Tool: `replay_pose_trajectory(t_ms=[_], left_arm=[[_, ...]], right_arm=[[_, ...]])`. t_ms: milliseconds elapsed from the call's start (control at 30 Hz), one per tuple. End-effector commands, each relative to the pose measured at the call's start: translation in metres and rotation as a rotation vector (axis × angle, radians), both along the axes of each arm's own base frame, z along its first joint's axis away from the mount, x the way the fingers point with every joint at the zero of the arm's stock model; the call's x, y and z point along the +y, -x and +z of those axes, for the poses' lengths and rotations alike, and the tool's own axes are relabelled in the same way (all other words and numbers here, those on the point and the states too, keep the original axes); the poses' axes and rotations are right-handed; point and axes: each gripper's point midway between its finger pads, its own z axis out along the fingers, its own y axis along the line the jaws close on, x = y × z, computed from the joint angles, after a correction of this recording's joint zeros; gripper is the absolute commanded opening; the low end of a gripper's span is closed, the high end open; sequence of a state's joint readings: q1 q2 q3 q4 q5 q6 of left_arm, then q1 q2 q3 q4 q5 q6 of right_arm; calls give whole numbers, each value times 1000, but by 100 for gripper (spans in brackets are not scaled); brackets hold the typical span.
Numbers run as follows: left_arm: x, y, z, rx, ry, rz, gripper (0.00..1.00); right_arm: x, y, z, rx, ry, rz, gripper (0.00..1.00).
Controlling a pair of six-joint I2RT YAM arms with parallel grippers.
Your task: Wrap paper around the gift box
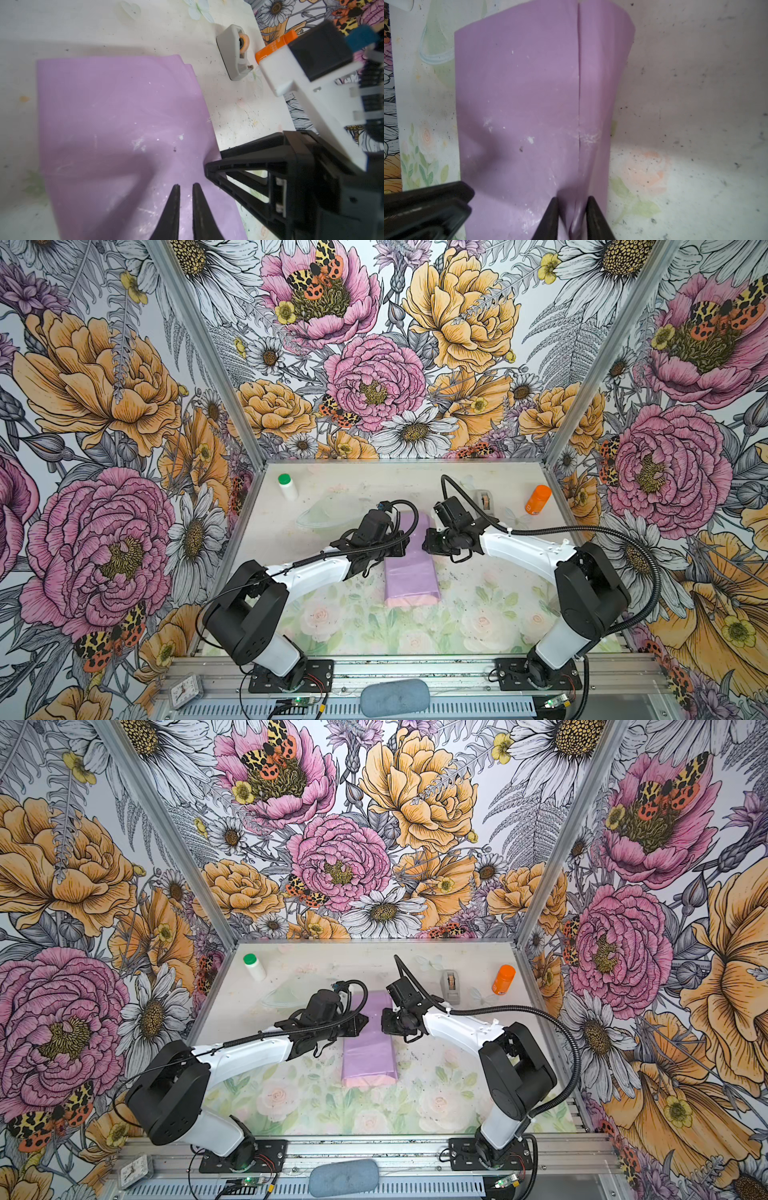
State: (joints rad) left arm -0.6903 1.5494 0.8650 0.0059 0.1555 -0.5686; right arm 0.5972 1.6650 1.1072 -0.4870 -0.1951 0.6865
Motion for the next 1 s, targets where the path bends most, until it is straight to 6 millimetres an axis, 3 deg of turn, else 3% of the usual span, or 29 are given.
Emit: replay_pose_trajectory(t_ms=[0, 167, 300, 367, 500, 833, 967], left_arm=[[-19, -5, 11, -42, 48, -61, 14], [-16, -4, -17, 7, 6, -57, 13], [-12, 1, -34, 44, -13, -51, 13], [-12, 4, -36, 52, -14, -54, 13], [-12, 6, -38, 55, -21, -52, 13], [-18, 6, -26, 35, -9, -67, 12], [-21, 6, -17, 24, 2, -74, 12]], right_arm=[[3, 0, 2, -17, -10, 14, 25], [3, 0, 9, -30, -23, 21, 29], [-5, 3, 31, -77, -55, 14, 51], [-9, 6, 38, -83, -79, 21, 54], [-18, 11, 36, -63, -106, 34, 55], [1, 19, 12, 9, -105, 118, 53], [-7, 15, -2, 18, -54, 88, 41]])
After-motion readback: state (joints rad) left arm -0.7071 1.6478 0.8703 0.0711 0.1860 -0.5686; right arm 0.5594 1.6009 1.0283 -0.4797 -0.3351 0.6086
